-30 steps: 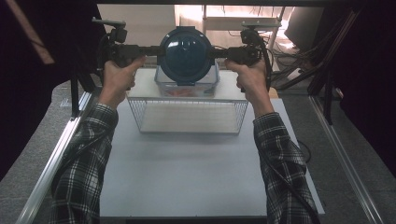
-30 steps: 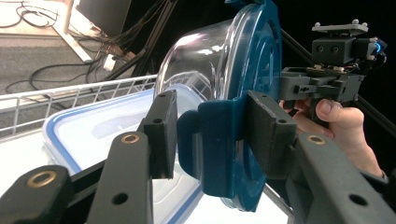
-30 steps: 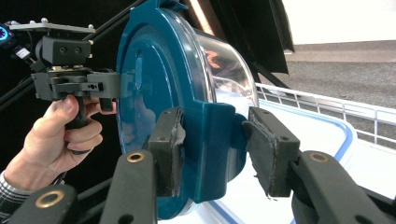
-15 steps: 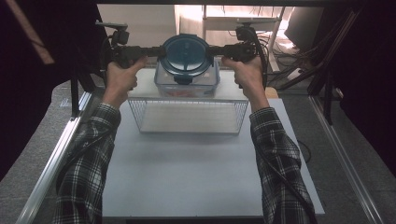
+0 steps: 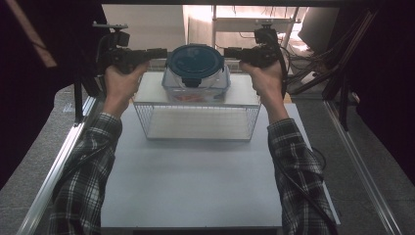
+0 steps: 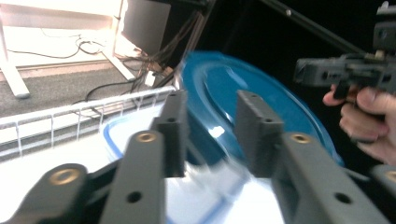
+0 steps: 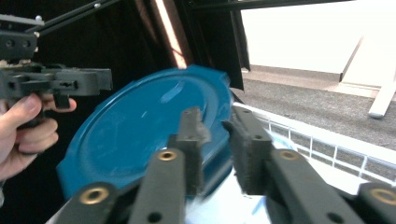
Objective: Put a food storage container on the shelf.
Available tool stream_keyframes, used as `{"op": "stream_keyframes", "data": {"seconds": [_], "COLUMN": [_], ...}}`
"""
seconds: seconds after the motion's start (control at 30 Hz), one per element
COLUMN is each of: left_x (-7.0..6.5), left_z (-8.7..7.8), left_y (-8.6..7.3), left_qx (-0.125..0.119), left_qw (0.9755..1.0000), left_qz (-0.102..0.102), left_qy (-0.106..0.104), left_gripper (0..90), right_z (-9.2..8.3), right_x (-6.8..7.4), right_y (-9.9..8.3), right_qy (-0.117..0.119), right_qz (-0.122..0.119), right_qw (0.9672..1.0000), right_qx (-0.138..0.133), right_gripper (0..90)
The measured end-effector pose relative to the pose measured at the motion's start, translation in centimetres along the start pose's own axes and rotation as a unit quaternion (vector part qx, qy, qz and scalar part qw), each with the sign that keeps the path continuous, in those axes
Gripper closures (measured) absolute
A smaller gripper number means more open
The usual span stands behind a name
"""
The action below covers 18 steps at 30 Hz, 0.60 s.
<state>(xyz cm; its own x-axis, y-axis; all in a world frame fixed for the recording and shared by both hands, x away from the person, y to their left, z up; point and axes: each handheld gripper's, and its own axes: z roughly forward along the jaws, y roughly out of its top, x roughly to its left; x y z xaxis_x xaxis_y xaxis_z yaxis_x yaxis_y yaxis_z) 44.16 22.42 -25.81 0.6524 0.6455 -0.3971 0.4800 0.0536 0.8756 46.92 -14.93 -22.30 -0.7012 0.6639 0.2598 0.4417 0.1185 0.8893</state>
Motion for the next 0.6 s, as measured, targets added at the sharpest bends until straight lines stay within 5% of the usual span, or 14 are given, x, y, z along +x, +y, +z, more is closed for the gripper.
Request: {"op": "stream_keyframes", "data": {"seconds": [0.2,0.33,0.43,0.6], "left_x": [-1.3,-1.3,-1.4,-1.1], "left_z": [-1.0,0.0,0.8,1.8], "left_y": [-2.7,-3.5,-3.4,-3.2], "left_qx": [0.023,0.042,0.048,0.042], "left_qw": [0.9992,0.9988,0.9979,0.9984], "left_qz": [0.033,0.026,0.035,0.028], "left_qy": [0.003,0.007,0.025,0.025], "left_gripper": [84.6,87.9,88.1,88.7], "right_z": [-1.5,-0.3,0.4,1.6], "right_x": [1.9,2.4,2.2,1.1], "right_y": [-2.6,-3.8,-3.9,-3.9], "right_qy": [0.035,0.009,-0.005,-0.003], "right_qz": [-0.035,-0.051,-0.051,-0.035], "right_qw": [0.9985,0.9968,0.9967,0.9978], "right_qx": [0.025,0.061,0.063,0.057], "right_gripper": [89.2,89.3,89.4,89.4]}}
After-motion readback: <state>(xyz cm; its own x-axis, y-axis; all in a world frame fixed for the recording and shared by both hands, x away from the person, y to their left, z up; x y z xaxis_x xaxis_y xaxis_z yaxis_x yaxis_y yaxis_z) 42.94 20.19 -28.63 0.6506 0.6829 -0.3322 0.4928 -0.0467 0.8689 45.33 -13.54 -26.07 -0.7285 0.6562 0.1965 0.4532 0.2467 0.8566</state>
